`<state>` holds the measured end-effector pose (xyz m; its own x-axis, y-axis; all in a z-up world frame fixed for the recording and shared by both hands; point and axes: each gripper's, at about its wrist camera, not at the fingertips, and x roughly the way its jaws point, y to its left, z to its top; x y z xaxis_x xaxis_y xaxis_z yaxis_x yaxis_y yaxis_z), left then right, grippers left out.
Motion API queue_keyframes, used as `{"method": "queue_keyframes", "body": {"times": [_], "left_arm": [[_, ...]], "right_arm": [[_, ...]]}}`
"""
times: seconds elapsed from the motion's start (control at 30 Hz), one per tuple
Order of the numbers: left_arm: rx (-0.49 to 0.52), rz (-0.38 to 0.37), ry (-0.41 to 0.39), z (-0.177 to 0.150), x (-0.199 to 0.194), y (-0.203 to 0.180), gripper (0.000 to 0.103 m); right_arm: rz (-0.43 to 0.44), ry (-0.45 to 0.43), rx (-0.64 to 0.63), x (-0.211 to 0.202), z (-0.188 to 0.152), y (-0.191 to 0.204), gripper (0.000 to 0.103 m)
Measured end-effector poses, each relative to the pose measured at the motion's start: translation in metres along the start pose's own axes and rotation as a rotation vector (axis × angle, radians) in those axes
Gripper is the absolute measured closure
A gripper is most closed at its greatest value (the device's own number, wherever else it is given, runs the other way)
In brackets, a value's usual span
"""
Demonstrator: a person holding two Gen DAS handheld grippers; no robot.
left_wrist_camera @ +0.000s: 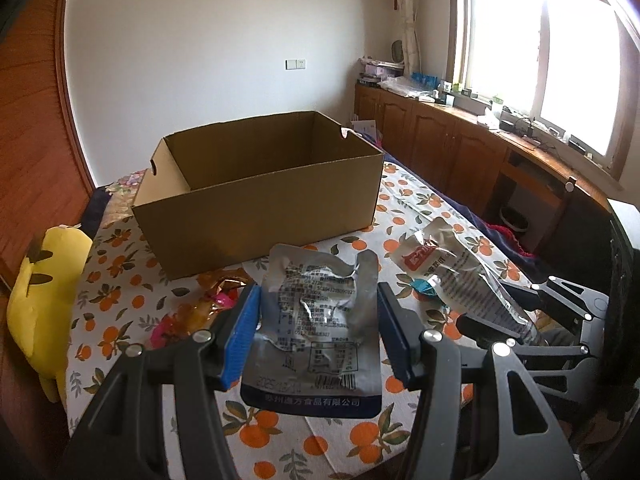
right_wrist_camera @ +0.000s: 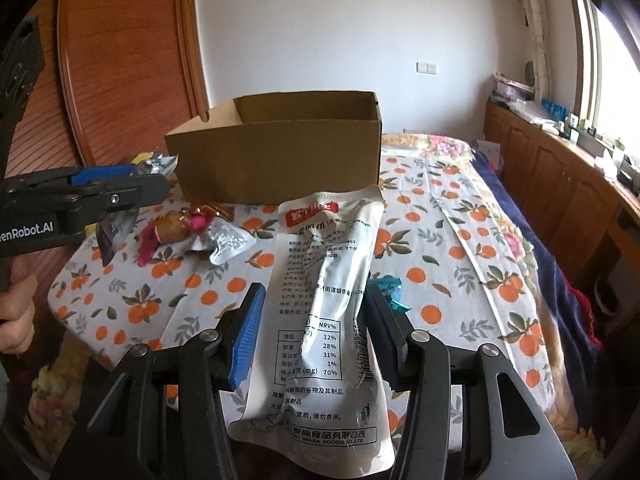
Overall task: Organize snacks
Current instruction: 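Lift the white packet with the right gripper while the left gripper lifts the foil pouch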
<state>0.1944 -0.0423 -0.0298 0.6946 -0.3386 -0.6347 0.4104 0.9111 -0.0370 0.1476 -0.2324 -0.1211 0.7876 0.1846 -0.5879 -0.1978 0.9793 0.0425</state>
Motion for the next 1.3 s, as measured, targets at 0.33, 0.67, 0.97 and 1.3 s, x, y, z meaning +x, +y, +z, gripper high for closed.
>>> {"method": "queue_keyframes", "body": {"times": [0.33, 0.67, 0.97, 1.3], "left_arm": [[0.008, 0.011, -0.033, -0.004, -0.019, 0.001, 0.046], [0.006, -0.002, -0.06, 0.007, -0.025, 0.011, 0.046], [0.004, -0.014, -0.09, 0.033, -0.021, 0.026, 0.046], [0.006, -0.036, -0.091, 0.068, 0.008, 0.043, 0.046]], "right_arm": [[0.005, -0.017, 0.004, -0.011, 0.003, 0.004, 0.052], [-0.002, -0.042, -0.03, -0.016, 0.022, 0.013, 0.052], [0.014, -0.057, -0.044, -0.007, 0.054, 0.012, 0.052], [0.024, -0.056, -0.045, 0.021, 0.096, 0.001, 0.052]]}}
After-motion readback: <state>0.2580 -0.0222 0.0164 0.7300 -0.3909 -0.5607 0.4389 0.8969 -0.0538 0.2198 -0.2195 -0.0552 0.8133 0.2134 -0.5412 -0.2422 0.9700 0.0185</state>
